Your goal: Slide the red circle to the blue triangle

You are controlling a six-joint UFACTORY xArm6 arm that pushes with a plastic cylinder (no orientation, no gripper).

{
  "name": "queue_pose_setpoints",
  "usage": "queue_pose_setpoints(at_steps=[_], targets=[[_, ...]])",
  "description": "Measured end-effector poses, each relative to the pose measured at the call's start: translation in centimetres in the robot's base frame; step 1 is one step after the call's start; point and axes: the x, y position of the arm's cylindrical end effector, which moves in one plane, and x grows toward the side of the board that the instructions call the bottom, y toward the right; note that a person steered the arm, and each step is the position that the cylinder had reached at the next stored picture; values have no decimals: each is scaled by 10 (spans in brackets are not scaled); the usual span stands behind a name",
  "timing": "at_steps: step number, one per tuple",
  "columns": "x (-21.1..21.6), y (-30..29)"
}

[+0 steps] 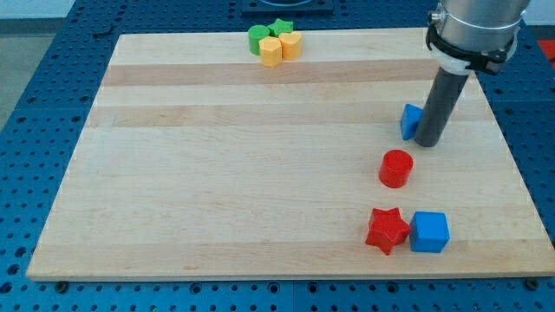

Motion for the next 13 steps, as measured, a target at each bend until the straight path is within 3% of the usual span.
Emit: queue_pose_setpoints(at_steps=[1, 3, 4, 5, 6, 8, 10, 13], targets=[[1, -1], [11, -131], [31, -165], [76, -152], [77, -117], [34, -34], [57, -58], [67, -6]])
